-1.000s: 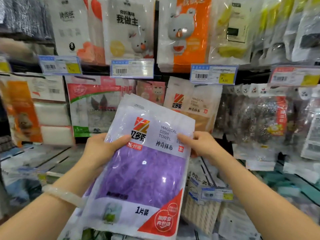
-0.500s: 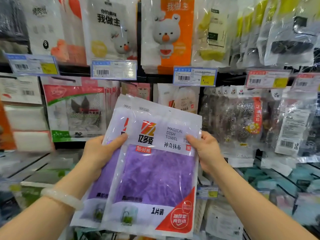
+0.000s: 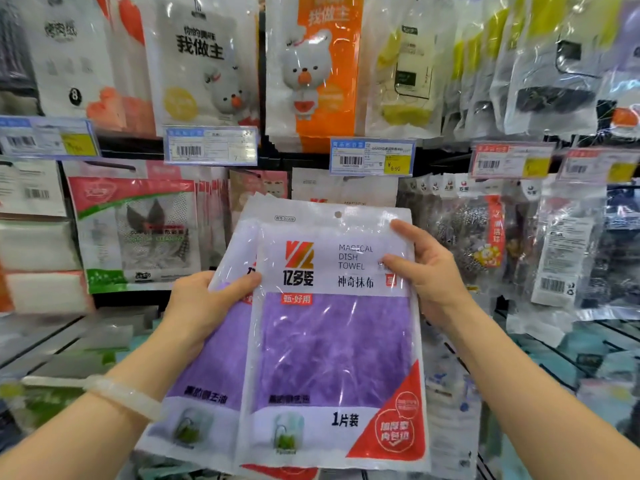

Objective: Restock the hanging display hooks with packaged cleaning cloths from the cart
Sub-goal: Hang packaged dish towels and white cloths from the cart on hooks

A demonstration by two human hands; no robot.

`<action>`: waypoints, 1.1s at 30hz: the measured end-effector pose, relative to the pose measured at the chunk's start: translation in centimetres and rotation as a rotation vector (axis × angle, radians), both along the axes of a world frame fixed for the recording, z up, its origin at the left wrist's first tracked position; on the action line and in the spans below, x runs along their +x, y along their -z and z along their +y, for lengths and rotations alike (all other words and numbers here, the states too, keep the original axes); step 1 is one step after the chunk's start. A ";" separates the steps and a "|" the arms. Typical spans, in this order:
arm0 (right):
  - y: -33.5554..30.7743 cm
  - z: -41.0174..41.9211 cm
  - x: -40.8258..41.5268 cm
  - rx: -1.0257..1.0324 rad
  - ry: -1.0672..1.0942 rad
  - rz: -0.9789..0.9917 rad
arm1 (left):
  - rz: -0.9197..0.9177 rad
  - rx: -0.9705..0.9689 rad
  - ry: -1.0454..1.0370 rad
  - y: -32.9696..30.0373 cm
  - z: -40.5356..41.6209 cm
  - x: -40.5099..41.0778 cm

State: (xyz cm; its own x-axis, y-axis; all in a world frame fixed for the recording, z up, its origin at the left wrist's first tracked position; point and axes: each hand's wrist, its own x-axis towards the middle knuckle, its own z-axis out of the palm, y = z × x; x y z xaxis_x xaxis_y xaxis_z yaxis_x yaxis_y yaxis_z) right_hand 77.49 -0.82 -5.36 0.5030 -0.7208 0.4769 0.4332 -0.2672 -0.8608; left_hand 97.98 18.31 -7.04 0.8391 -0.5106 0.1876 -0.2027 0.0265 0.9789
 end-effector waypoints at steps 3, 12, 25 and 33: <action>-0.9 -0.3 0.0 0.011 0.000 -0.060 | -0.026 -0.014 -0.003 -0.7 -0.4 -0.3; -3.6 -1.2 -0.7 0.009 0.019 -0.175 | -0.085 -0.112 0.023 -4.2 -2.2 -0.8; -5.4 -2.0 -0.4 0.007 0.032 -0.106 | -0.078 -0.093 -0.009 -4.7 -3.0 -0.7; -5.0 -2.7 0.5 -0.024 0.076 0.006 | -0.122 -0.031 -0.051 -4.4 -3.4 -0.1</action>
